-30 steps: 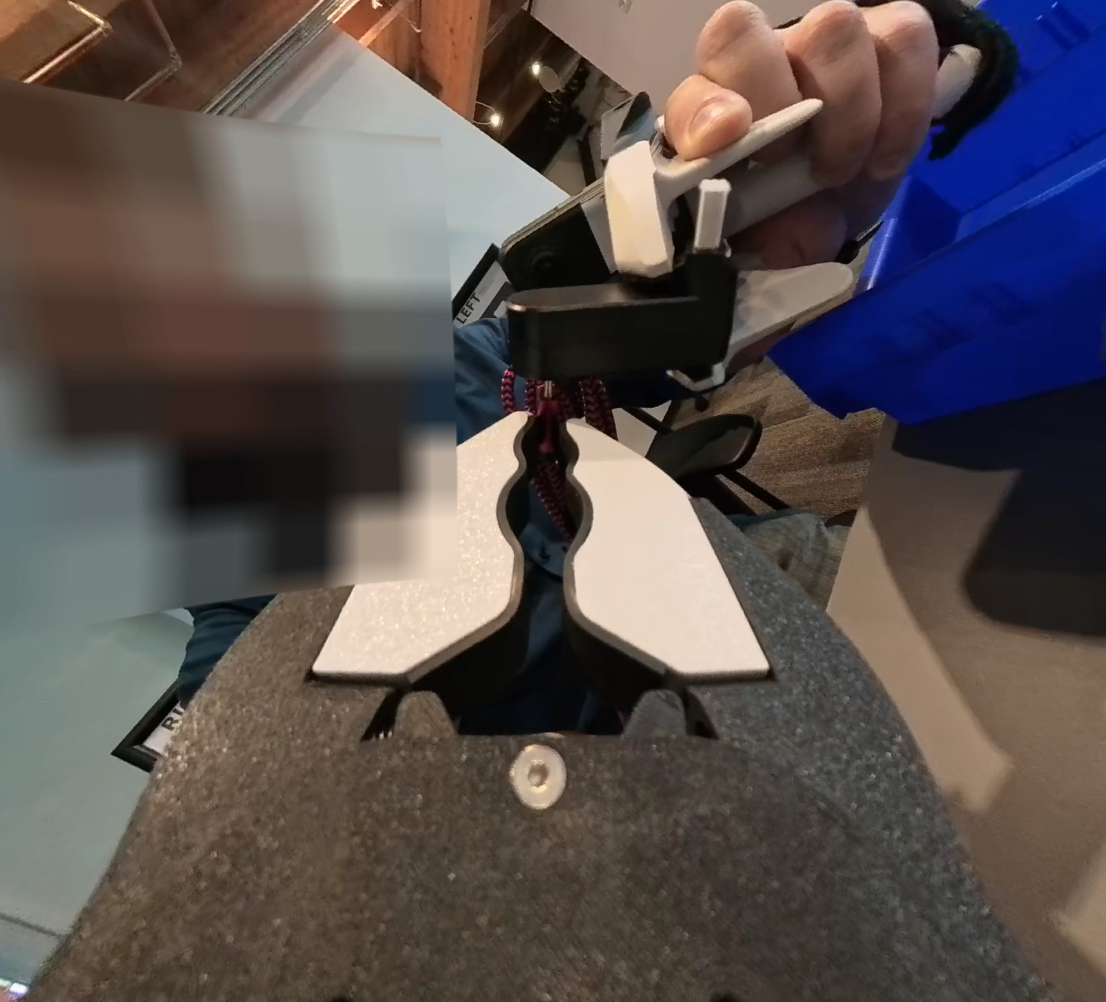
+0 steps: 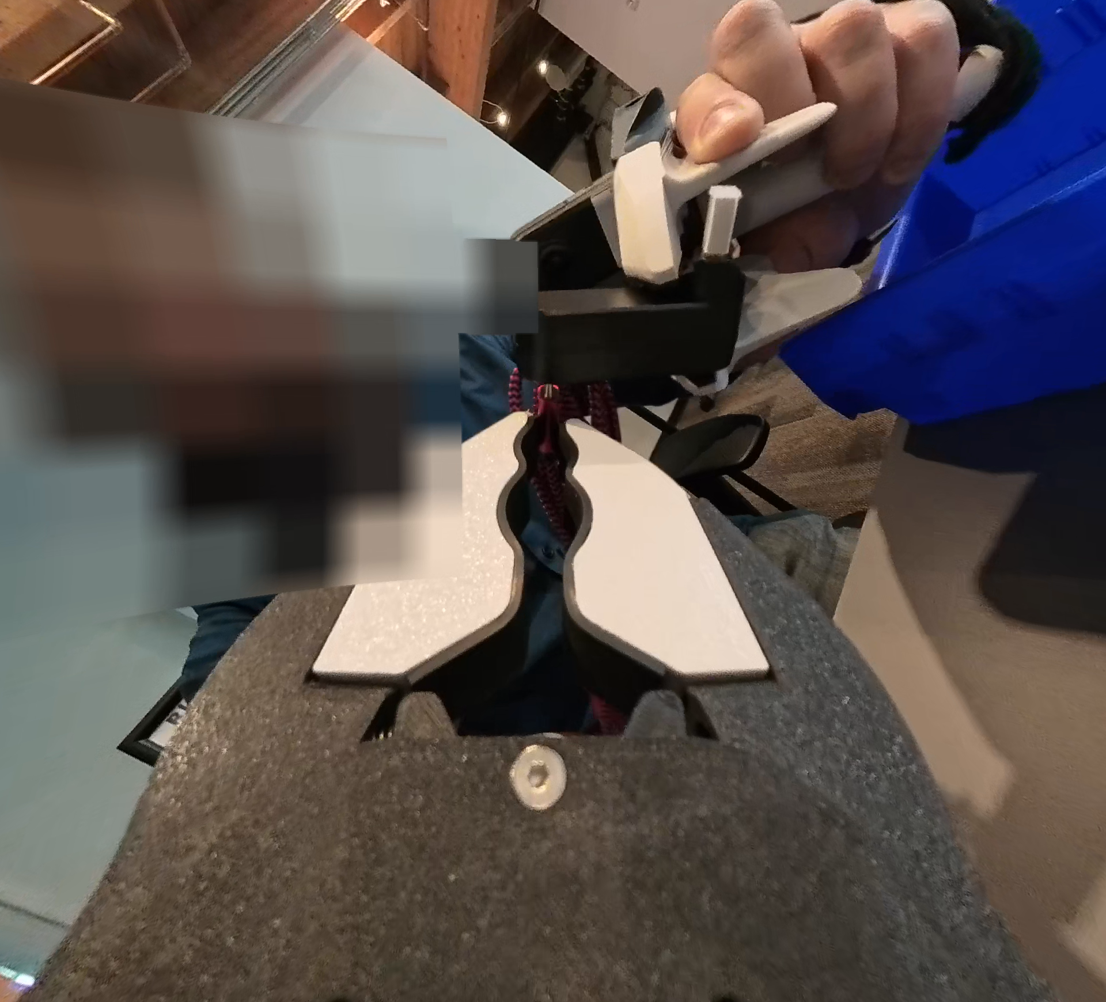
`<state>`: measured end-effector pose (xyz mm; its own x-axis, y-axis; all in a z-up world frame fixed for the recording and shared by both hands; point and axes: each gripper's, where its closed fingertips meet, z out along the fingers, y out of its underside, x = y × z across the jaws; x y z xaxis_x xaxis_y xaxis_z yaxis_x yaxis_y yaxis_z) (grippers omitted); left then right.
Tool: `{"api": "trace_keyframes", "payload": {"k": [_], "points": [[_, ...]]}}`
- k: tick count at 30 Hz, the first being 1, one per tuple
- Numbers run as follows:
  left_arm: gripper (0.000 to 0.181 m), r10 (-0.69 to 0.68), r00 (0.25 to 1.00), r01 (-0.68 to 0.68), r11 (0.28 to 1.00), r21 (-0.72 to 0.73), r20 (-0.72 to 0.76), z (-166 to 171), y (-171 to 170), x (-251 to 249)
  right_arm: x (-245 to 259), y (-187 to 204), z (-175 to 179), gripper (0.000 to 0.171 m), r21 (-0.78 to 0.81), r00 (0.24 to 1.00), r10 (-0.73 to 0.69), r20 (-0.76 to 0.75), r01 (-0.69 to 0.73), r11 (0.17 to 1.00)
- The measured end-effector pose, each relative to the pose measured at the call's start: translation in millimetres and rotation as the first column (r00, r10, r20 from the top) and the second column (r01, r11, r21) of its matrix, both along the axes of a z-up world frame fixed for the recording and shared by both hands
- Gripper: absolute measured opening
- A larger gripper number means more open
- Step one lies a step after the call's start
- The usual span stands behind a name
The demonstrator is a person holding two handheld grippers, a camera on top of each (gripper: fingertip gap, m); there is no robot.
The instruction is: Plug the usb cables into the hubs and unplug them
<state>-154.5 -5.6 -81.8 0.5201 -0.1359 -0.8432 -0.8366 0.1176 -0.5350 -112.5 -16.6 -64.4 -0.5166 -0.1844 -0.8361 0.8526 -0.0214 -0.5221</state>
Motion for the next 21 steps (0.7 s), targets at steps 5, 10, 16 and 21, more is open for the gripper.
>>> {"api": "trace_keyframes", "payload": {"k": [5,10,16,21], "points": [[0.029,0.018,0.999,-0.017,0.999,0.027,-0.046,1.9,-1.0,1.6,1.0,-1.7,2.0,0.005,-0.021,1.000,0.004,-0.009,-0.004,1.000],[0.029,0.036,0.995,-0.032,0.999,0.042,-0.090,-0.2,-4.8,2.5,-0.3,-0.1,-1.6,0.005,-0.015,1.000,-0.016,-0.012,0.016,1.000],[0.029,0.000,0.993,-0.002,1.000,-0.014,-0.122,-1.5,-11.0,9.3,5.7,-5.8,-3.7,0.005,0.001,1.000,0.017,-0.014,-0.017,1.000],[0.029,-0.045,0.990,0.036,0.997,-0.070,-0.130,-2.4,-17.2,17.8,12.6,-9.0,-4.0,0.005,0.024,0.998,0.060,-0.028,-0.059,0.998]]}}
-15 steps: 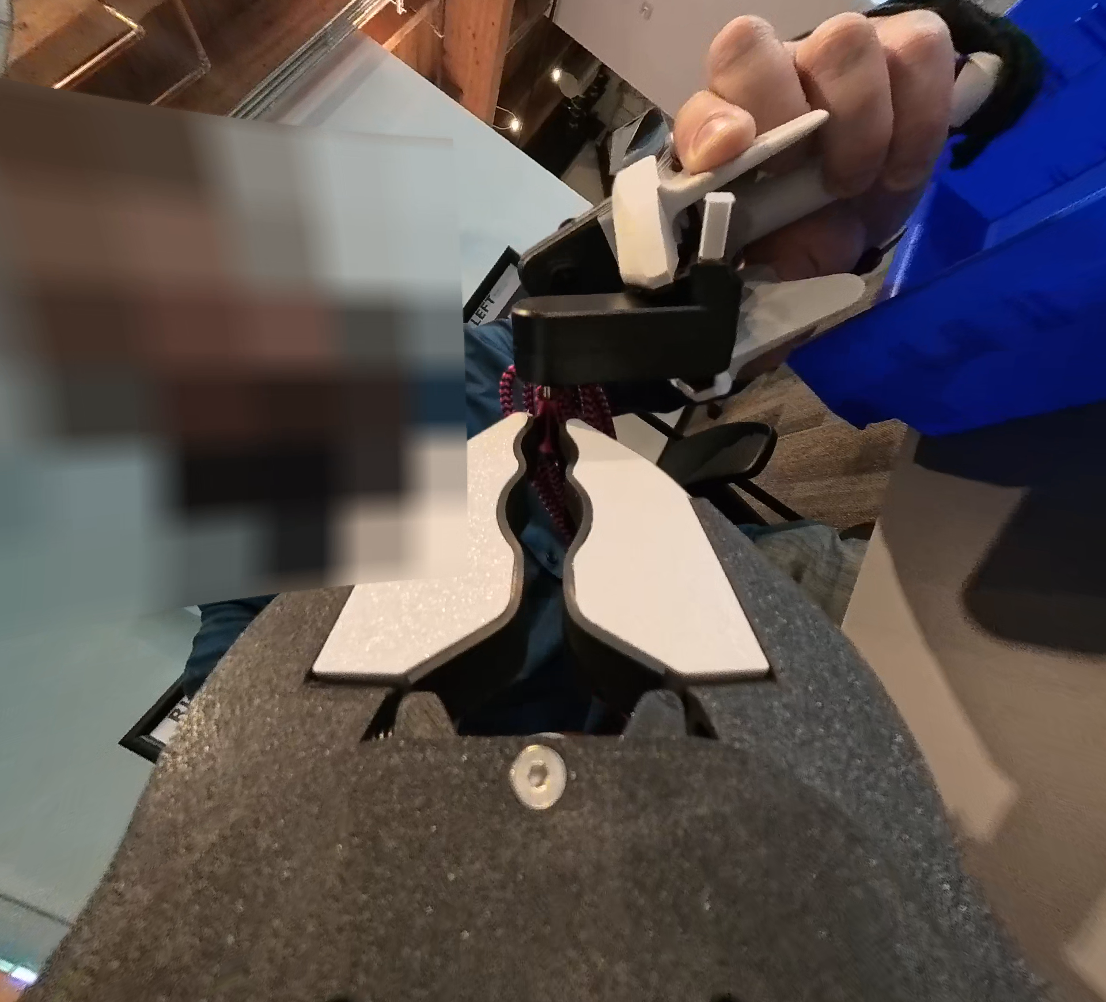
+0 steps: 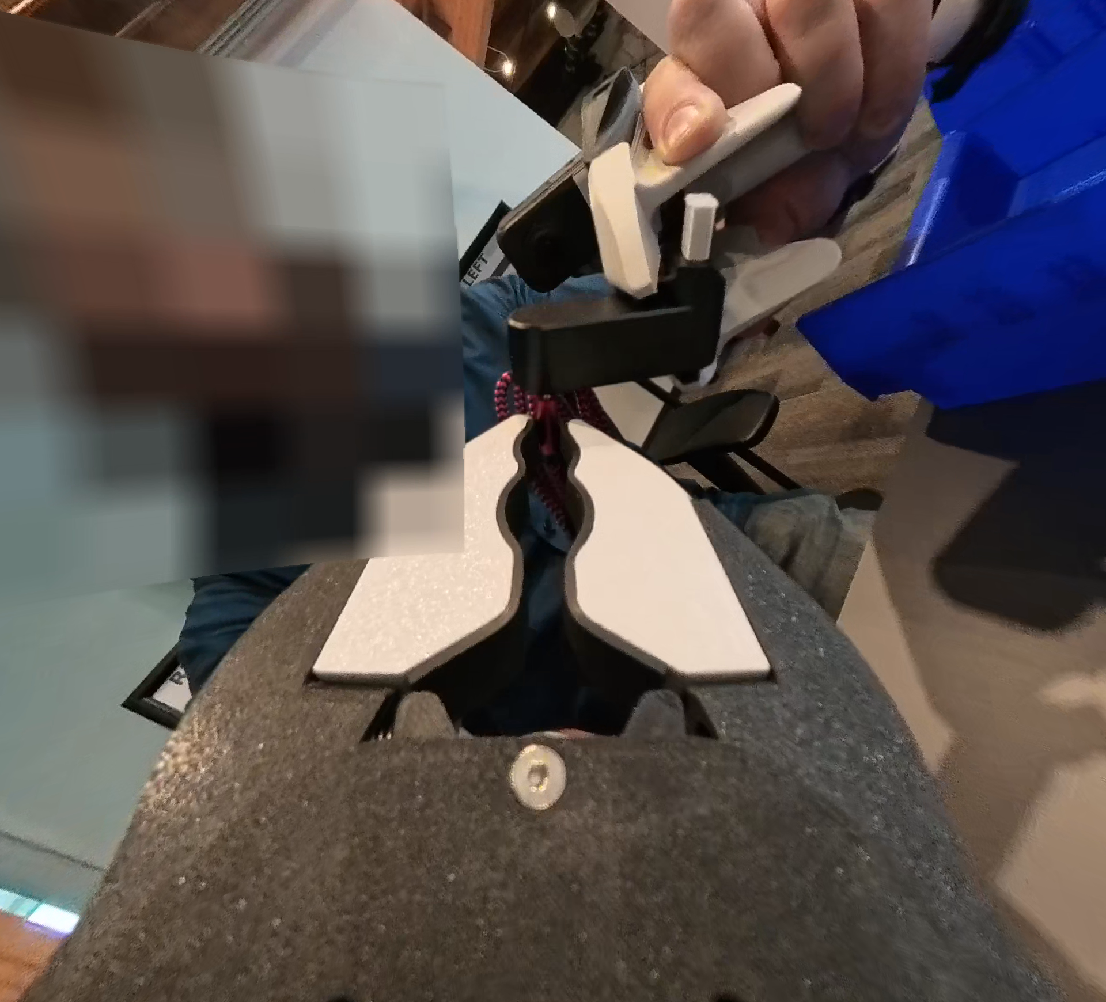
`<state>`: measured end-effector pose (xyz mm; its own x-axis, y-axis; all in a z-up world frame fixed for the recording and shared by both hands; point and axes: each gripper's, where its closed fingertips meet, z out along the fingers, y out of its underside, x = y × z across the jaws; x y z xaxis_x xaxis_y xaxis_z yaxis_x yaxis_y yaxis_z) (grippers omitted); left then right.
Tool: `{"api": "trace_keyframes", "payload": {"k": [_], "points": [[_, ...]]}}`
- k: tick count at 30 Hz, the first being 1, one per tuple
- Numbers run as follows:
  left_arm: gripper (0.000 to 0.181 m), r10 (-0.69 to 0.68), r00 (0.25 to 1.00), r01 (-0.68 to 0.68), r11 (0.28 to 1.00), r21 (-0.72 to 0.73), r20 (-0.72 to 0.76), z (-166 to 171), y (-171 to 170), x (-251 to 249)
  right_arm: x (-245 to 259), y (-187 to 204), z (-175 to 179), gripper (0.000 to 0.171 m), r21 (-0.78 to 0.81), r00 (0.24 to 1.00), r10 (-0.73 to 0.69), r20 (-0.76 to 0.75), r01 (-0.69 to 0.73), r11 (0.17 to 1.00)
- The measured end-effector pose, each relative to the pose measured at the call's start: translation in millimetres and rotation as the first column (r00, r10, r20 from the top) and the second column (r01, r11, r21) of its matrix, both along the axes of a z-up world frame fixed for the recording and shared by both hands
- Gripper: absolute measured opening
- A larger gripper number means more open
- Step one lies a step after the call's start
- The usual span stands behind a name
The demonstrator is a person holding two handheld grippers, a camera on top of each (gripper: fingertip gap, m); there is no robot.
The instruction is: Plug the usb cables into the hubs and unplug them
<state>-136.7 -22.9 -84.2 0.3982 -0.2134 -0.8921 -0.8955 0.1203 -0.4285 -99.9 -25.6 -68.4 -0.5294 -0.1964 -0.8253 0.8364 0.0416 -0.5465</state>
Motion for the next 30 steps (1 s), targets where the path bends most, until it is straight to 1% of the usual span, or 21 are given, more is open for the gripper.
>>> {"api": "trace_keyframes", "payload": {"k": [4,9,13,20,25,28,30], "points": [[0.029,-0.021,1.000,0.021,0.999,-0.028,0.001,-1.5,-3.4,4.5,4.8,-4.1,-1.7,0.005,0.009,0.999,0.035,-0.006,-0.035,0.999],[0.029,0.000,1.000,0.000,1.000,-0.012,-0.011,1.0,-5.1,5.0,3.6,-6.6,1.1,0.004,-0.002,0.999,0.033,-0.012,-0.033,0.999],[0.029,-0.007,1.000,0.007,1.000,-0.012,-0.001,2.6,-7.6,10.3,8.6,-9.8,4.4,0.004,0.000,0.998,0.059,-0.027,-0.059,0.998],[0.029,-0.029,0.999,0.028,0.999,-0.046,-0.025,0.1,-12.7,15.0,11.2,-11.1,1.1,0.004,0.041,0.997,0.075,-0.027,-0.074,0.996],[0.030,-0.059,0.998,0.060,0.996,-0.071,0.008,-1.8,-13.6,19.1,15.3,-15.1,1.9,0.003,0.046,0.993,0.109,-0.042,-0.107,0.993],[0.029,-0.104,0.994,0.107,0.990,-0.089,0.043,-1.1,-16.3,24.3,21.6,-18.5,2.6,0.004,0.041,0.988,0.144,-0.048,-0.142,0.989],[0.029,-0.130,0.988,0.138,0.986,-0.091,0.086,3.7,-19.1,23.5,20.7,-19.3,6.6,0.005,0.019,0.989,0.137,-0.047,-0.137,0.990]]}}
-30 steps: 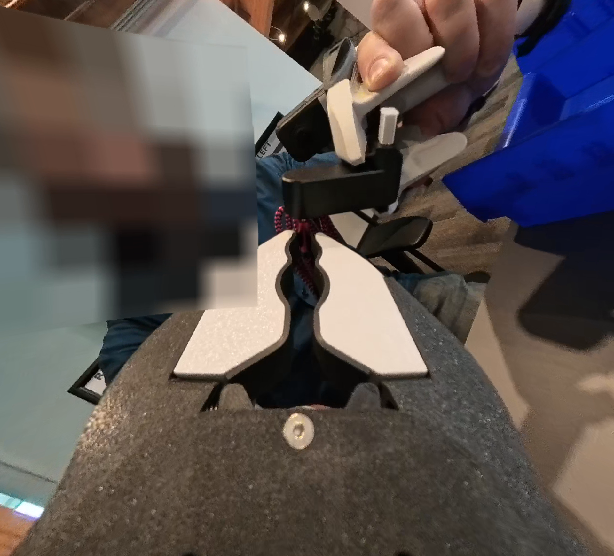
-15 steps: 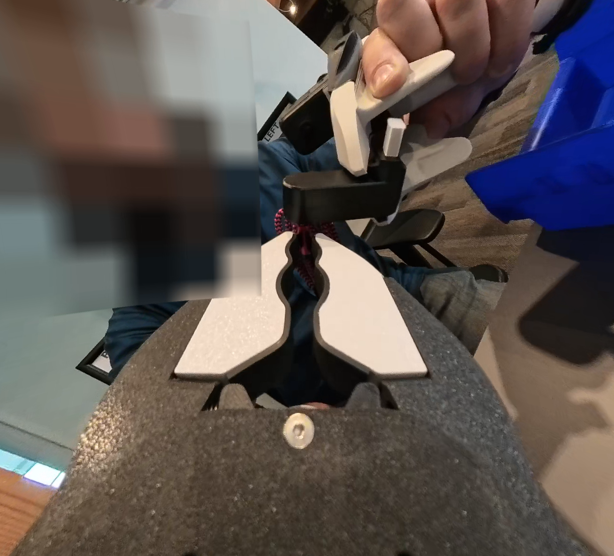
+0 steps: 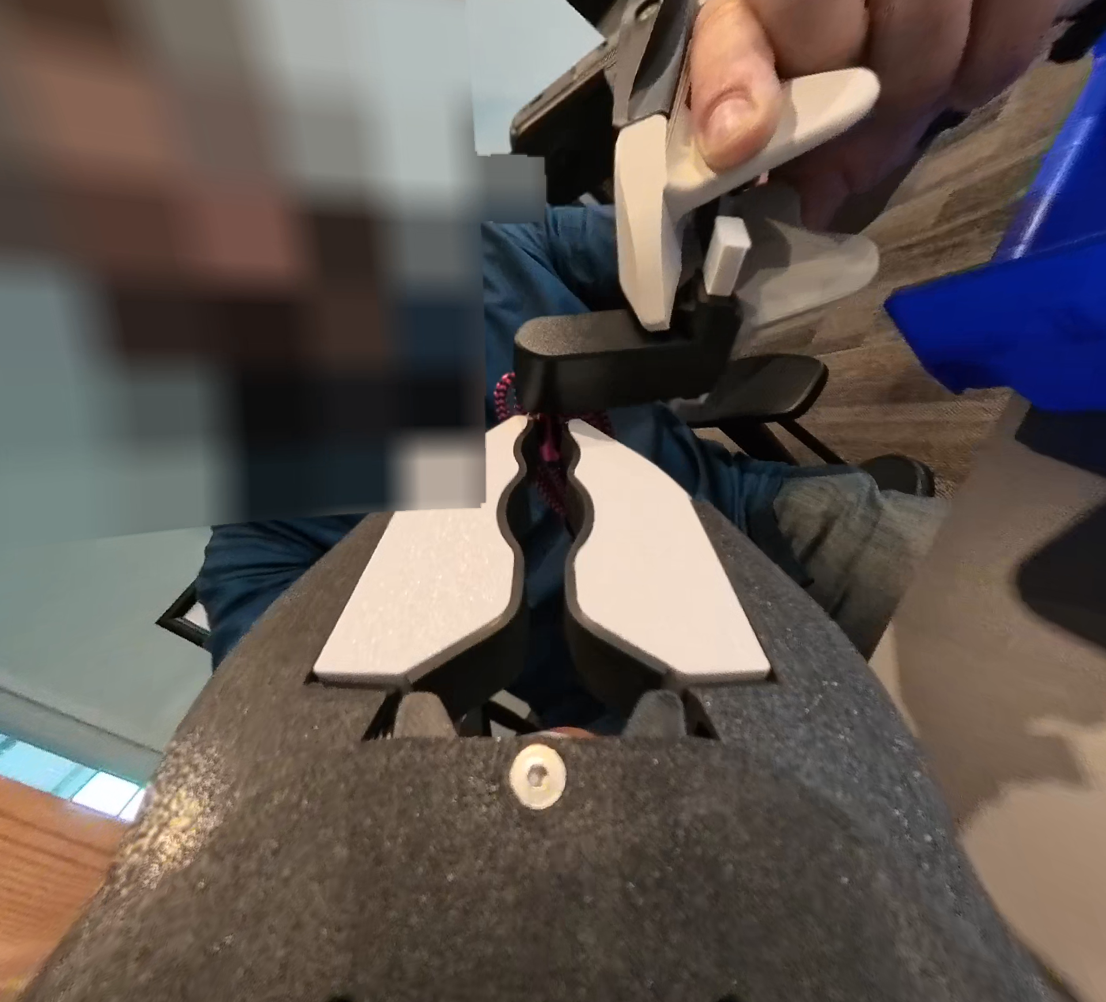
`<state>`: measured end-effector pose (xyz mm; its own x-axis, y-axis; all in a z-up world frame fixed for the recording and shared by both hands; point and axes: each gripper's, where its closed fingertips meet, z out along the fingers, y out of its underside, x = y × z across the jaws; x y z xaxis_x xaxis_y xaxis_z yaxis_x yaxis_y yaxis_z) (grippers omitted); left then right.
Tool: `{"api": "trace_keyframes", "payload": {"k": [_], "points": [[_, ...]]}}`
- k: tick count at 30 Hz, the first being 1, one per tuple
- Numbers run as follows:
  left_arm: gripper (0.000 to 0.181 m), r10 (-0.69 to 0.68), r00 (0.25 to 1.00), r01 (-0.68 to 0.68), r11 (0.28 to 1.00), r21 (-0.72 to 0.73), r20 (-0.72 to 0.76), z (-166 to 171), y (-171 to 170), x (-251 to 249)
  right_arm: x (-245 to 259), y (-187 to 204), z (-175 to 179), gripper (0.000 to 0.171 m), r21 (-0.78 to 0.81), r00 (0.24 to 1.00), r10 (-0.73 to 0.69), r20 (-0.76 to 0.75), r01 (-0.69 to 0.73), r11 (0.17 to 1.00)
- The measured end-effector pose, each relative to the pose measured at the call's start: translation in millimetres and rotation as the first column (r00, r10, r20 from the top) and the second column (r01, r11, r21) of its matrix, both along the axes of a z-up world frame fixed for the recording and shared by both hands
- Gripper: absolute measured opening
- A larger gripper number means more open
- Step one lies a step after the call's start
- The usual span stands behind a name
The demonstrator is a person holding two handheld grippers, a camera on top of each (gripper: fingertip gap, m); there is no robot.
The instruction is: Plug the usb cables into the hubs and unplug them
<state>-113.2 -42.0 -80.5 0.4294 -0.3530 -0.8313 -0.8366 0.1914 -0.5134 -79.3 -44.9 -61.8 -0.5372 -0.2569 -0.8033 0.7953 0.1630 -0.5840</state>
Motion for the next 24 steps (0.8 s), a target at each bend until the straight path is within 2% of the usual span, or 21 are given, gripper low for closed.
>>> {"api": "trace_keyframes", "payload": {"k": [7,11,18,24], "points": [[0.029,-0.023,1.000,0.023,1.000,-0.020,0.004,2.2,-0.6,-4.3,-4.6,2.9,-0.7,0.005,0.031,1.000,0.024,-0.004,-0.024,0.999],[0.029,-0.041,0.999,0.041,0.999,-0.034,-0.019,-0.4,2.8,1.1,3.2,1.5,-1.1,0.004,0.051,0.994,0.101,-0.031,-0.099,0.994],[0.029,-0.022,0.999,0.020,0.999,-0.041,-0.047,-6.4,8.5,0.0,0.4,9.6,-8.3,0.004,0.084,0.995,0.092,-0.023,-0.090,0.992],[0.029,0.120,0.992,-0.117,0.991,0.065,-0.044,0.2,24.2,-32.0,-30.9,23.1,-1.8,0.005,0.038,0.995,-0.096,0.021,0.095,0.995]]}}
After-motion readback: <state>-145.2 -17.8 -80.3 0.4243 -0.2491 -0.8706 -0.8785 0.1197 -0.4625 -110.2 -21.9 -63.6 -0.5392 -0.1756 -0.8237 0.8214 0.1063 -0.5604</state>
